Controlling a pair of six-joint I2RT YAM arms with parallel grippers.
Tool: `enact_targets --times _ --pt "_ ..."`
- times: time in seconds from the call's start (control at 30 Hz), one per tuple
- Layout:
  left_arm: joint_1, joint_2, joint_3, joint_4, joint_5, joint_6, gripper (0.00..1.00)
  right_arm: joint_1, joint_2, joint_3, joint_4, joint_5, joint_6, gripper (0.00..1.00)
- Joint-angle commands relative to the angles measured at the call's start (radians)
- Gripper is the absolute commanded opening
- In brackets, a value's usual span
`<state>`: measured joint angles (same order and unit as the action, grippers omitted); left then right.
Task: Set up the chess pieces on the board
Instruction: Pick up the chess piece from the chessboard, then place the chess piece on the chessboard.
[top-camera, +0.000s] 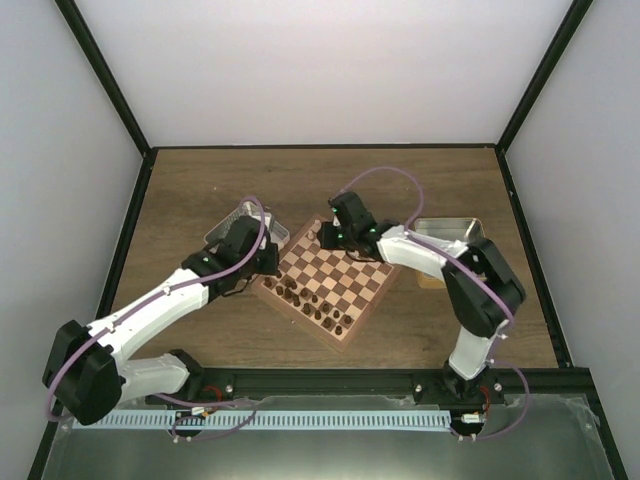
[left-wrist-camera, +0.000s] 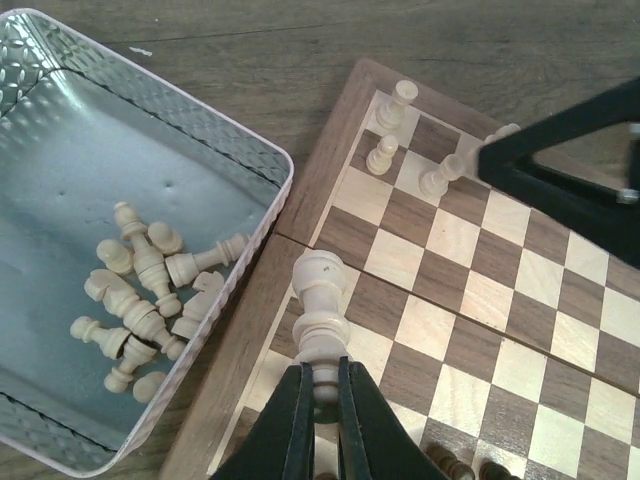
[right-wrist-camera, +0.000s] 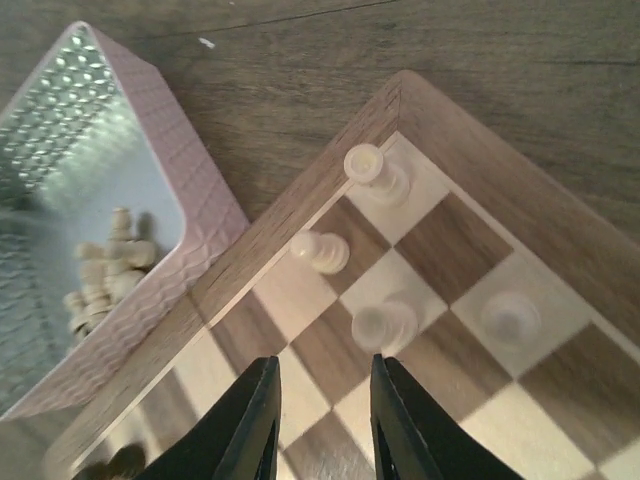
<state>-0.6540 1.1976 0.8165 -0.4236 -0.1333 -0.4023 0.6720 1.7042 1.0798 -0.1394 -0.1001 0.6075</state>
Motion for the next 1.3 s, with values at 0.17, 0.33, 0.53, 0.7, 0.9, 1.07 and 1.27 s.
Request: enact_targets --times 0.17,0.33,0.53,0.7,0.9,1.07,1.27 --pt "0.028 -0.008 0.024 -0.033 0.066 0.041 0.04 0.043 0.188 0.228 -0.183 0.212 -0.076 0.29" --pt "0.033 -0.006 0.022 -0.017 0.080 0.049 0.04 0.052 0.215 0.253 -0.204 0.251 -0.075 0.29" --pt "0.037 0.002 0.021 -0.009 0.092 0.054 0.04 0.053 0.248 0.281 -0.212 0.220 -0.101 0.22" --pt "0.036 0.001 0.021 -0.008 0.099 0.055 0.04 0.054 0.250 0.283 -0.209 0.211 -0.107 0.11" --pt "0.037 0.003 0.023 -0.007 0.135 0.068 0.04 0.061 0.156 0.210 -0.185 0.193 -0.100 0.07" --pt "0.037 0.009 0.035 -0.013 0.169 0.089 0.04 0.061 -0.029 0.044 -0.169 0.194 -0.057 0.07" --pt "0.032 0.050 0.072 -0.050 0.208 0.112 0.04 0.054 -0.221 -0.156 -0.236 0.316 0.029 0.08"
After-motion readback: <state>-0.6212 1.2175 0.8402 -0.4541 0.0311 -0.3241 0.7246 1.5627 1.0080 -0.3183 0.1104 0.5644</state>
